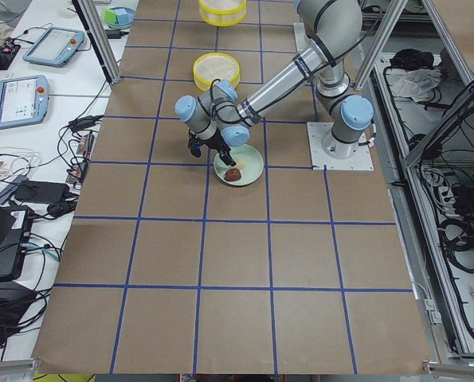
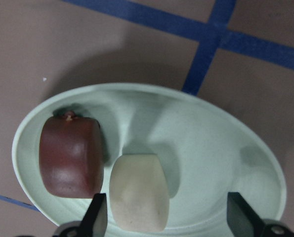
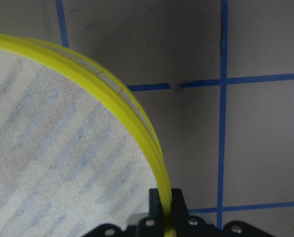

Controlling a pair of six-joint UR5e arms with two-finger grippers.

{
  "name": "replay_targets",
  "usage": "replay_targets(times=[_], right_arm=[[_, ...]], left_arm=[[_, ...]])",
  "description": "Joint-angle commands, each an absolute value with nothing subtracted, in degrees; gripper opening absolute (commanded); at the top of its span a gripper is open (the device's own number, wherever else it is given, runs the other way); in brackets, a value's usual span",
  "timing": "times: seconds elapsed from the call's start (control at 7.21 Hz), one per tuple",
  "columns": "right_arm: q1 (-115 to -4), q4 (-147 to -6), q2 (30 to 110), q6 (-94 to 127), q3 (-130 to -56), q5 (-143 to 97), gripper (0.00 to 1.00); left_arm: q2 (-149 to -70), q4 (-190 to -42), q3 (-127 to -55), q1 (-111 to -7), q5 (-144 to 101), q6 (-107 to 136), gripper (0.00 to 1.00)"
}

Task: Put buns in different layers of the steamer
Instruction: 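Set the top tier beside the bottom tier while the left gripper descends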

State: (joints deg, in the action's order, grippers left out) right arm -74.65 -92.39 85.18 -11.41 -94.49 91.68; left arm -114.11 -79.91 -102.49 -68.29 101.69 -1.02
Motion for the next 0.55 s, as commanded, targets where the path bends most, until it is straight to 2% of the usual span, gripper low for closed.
replay_targets(times=[0.0,0.14,0.28,0.42], right_arm=[[-73.9,-91.1,86.0,-12.0,-94.7,92.3,0.0],[-73.9,-90.4,86.0,-12.0,-94.7,92.4,0.0],[-73.9,-90.4,86.0,-12.0,-94.7,92.4,0.0],[-73.9,-90.4,86.0,-11.9,-94.7,92.4,0.0]], left_arm=[[-114.3,-80.2,-102.6,-68.3,101.9,-1.1,0.87],[-114.8,-80.3,-102.7,-68.3,101.9,-1.1,0.87],[-114.8,-81.9,-102.6,-68.3,102.0,-1.1,0.79],[-114.8,-82.2,-102.6,-68.3,102.4,-1.2,0.46]])
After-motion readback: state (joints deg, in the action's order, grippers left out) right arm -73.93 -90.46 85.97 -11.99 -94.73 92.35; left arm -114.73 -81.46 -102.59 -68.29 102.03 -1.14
